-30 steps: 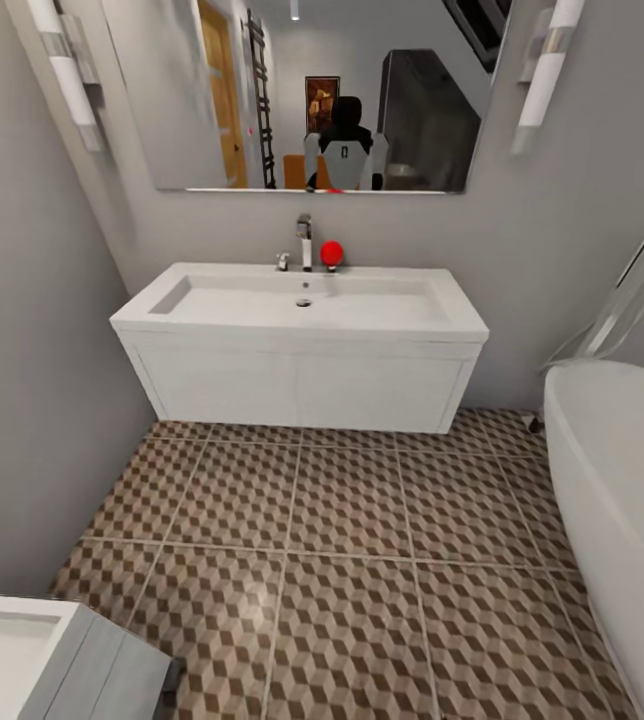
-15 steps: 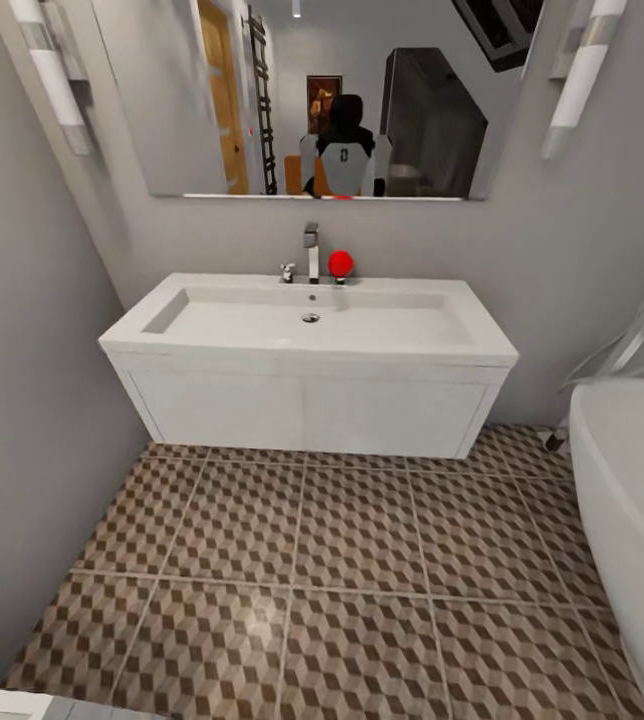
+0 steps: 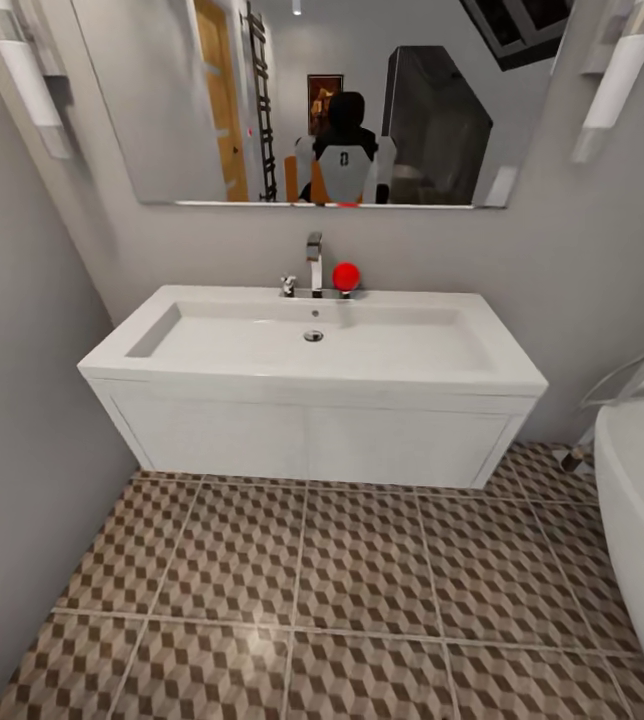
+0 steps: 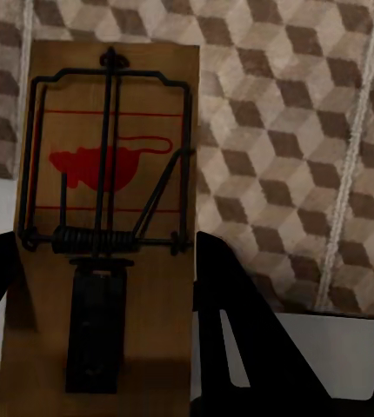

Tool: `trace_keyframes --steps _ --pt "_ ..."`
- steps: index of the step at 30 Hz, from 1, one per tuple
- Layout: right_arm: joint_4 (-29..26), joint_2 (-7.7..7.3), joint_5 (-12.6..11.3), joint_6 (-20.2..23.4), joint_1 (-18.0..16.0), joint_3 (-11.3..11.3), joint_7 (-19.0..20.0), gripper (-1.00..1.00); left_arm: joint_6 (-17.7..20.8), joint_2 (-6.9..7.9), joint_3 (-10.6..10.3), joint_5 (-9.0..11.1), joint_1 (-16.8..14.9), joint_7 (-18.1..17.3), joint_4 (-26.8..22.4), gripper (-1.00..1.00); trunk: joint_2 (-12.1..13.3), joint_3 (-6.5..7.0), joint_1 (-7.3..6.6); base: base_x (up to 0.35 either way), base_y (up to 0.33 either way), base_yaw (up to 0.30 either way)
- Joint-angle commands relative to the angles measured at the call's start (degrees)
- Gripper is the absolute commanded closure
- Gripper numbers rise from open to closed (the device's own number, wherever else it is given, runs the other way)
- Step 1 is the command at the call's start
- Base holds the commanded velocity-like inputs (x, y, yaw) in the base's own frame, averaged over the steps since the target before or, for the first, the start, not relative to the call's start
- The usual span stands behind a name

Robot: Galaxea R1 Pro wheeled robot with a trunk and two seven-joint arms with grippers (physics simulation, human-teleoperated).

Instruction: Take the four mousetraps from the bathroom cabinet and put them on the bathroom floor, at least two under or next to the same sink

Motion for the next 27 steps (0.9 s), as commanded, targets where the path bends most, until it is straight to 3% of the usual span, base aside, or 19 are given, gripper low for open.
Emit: trace_keyframes --steps 1,15,25,27 --pt "0.04 0.0 0.58 -0.11 -0.03 -0.01 -0.23 1.0 -0.08 0.0 -0.47 0.0 -0.01 0.34 -0.02 1.0 -0.02 -0.04 0.03 0.329 0.001 0.0" --pt "-0.18 -0.08 0.29 -0.4 -0.03 -0.1 -0.23 1.0 -0.08 0.0 -0.48 -0.02 -0.01 0.39 -0.03 1.0 -0.02 -0.04 0.03 0.301 -0.138 0.0" --pt "-0.53 -0.07 0.07 -0.41 -0.05 -0.4 -0.21 1.0 -0.25 -0.07 -0.48 0.02 -0.01 0.79 -0.21 1.0 -0.02 -0.04 0.03 0.036 -0.029 0.0" --pt "-0.9 0.61 0.11 -0.09 -0.09 -0.39 -0.2 1.0 -0.3 -0.33 -0.38 0.32 -0.01 0.79 -0.47 1.0 -0.02 -0.04 0.03 0.0 0.0 0.0"
